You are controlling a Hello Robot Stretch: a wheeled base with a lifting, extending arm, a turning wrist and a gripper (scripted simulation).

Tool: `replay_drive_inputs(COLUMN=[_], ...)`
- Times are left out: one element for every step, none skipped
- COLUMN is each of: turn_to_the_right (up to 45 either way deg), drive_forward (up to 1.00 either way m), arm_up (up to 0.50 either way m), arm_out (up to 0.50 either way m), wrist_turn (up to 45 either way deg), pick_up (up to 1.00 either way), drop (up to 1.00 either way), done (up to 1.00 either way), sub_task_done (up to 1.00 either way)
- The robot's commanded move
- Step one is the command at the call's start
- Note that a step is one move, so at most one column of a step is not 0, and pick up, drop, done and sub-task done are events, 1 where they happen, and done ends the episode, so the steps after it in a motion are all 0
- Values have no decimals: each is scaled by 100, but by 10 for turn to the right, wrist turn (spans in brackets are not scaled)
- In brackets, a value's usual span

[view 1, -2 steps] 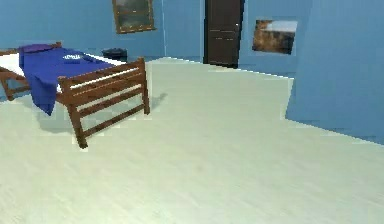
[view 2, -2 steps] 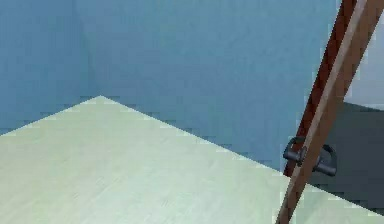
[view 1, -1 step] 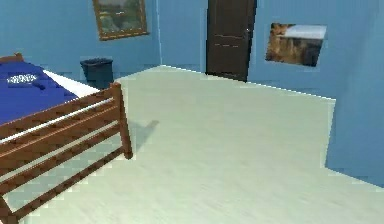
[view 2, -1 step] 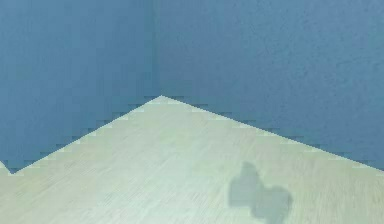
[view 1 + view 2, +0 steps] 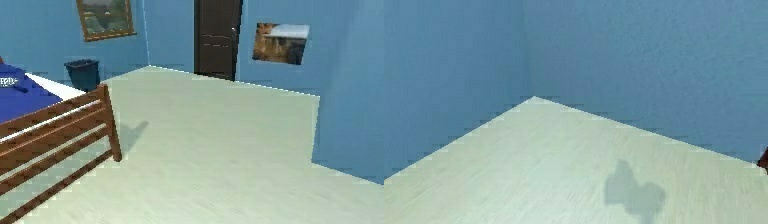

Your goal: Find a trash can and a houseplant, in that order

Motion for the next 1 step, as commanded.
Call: replay_drive_inputs(turn_to_the_right=[0], drive_forward=[100], arm_up=[0], arm_out=[0], wrist_turn=[0], pick_up=[0], drop=[0], done=[0], sub_task_done=[0])
